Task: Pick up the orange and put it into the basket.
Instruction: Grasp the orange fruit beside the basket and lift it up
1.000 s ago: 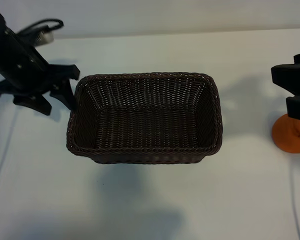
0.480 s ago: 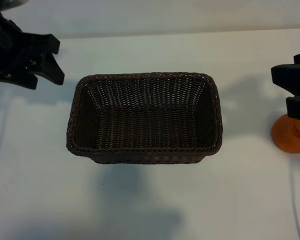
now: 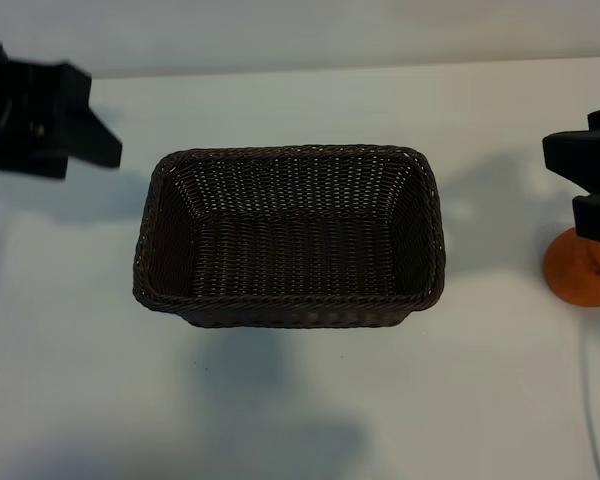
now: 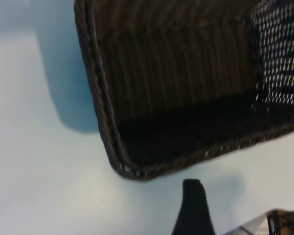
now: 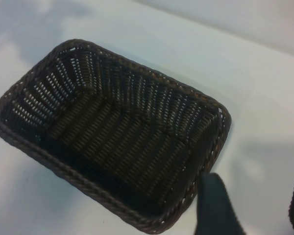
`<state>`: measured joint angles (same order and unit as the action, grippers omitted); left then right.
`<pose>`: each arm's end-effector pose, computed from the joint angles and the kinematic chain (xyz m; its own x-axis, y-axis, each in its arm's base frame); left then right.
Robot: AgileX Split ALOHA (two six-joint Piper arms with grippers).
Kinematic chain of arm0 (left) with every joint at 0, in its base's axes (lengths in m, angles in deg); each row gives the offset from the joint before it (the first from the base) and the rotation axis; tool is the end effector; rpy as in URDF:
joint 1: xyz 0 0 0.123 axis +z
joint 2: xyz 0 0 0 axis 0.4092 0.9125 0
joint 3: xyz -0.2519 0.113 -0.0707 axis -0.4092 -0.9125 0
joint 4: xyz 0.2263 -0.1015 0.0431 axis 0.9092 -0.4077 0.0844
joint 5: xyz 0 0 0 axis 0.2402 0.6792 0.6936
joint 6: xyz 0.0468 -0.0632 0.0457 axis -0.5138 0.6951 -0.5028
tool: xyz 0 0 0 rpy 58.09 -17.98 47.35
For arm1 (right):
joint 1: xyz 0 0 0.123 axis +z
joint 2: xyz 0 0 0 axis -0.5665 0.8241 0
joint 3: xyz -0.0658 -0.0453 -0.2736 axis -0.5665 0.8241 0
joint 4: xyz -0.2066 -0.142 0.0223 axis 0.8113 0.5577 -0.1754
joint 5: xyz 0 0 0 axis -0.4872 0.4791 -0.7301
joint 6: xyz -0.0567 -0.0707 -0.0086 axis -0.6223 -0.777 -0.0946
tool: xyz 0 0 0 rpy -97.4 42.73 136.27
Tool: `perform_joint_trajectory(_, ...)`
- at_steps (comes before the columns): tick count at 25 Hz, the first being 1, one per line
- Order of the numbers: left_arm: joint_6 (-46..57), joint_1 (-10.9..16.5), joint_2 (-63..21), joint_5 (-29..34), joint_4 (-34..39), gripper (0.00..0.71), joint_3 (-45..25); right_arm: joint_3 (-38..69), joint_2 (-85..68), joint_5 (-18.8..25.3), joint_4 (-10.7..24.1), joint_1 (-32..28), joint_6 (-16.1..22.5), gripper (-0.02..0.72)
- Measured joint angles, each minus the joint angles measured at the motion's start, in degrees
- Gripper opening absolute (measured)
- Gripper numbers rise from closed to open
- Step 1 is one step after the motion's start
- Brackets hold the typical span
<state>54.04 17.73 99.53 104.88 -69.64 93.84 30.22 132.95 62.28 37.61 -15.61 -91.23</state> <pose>0.2552 -0.0651 0.3490 -0.9330 -0.0058 -0.3598 0.1523 0.8995 -0.4096 0.1642 0.0671 0.3708 -0.5228 -0.1327 -0.8421 -0.3896 0.9158 0.0976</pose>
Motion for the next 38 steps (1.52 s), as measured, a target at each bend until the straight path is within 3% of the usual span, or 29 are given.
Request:
perform_joint_trajectory(7, -4.43, 0.0, -2.4, -2.05, -5.1, 0.57, -11.45, 0.0, 0.0, 0.02, 0.0, 0.0, 0.0, 0.385)
perform_joint_trajectory(15, -9.1, 0.0, -2.45, -8.64, -11.35, 0.57, -18.68, 0.0, 0.0, 0.02, -0.04, 0.0, 0.0, 0.385)
perform_joint_trajectory(31, -9.93, 0.0, -2.45, -12.34, -14.89, 0.57, -19.18, 0.0, 0.0, 1.71, -0.11, 0.0, 0.0, 0.385)
perform_joint_trajectory(38, -11.08, 0.0, -2.45, -12.36, -14.89, 0.57, -19.18, 0.0, 0.0, 2.75, 2.61, 0.0, 1.41, 0.385)
